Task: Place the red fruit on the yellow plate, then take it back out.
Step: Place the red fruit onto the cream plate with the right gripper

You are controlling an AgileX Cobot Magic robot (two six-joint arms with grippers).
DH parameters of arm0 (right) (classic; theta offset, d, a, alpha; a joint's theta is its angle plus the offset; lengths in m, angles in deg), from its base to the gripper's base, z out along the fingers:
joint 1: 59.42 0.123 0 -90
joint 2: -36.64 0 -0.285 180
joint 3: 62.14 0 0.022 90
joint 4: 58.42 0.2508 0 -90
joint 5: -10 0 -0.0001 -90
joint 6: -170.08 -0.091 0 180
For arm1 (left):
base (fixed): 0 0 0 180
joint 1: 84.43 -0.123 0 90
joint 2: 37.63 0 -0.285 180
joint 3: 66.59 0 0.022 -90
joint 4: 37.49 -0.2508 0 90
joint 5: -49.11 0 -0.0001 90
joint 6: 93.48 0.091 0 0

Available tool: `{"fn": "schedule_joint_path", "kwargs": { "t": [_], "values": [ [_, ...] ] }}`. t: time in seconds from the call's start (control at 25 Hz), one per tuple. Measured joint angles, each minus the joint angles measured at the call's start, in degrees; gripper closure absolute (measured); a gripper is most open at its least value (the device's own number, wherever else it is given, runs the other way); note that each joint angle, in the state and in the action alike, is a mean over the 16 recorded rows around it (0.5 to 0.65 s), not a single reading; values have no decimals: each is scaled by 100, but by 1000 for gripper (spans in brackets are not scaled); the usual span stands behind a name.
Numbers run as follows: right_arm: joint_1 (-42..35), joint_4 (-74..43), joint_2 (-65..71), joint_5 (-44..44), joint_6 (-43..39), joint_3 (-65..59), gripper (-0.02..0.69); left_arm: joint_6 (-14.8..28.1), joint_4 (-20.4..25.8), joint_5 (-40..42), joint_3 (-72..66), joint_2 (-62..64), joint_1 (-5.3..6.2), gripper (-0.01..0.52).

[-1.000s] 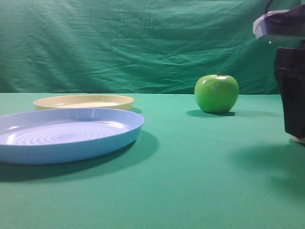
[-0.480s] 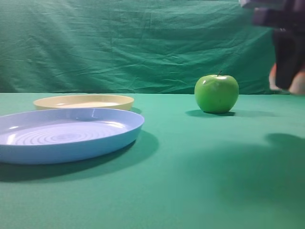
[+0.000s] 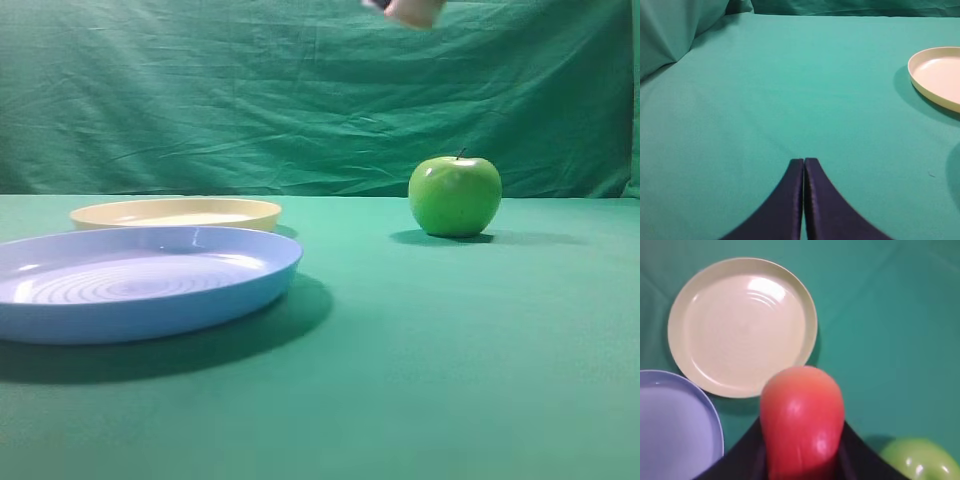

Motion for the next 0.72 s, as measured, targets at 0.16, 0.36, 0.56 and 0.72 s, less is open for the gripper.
{"fn": "schedule_joint_path", "kwargs": {
  "t": [0.16,0.36,0.56,0.72],
  "values": [
    [225,91,702,110,200,565,473,0,0,0,0,0,0,514],
    [385,288,1407,419,508,985,470,0,0,0,0,0,0,514],
    [446,497,1865,787,795,1154,400,0,0,0,0,0,0,514],
    [455,624,2069,1027,1002,1173,290,0,0,0,0,0,0,514]
  ]
}}
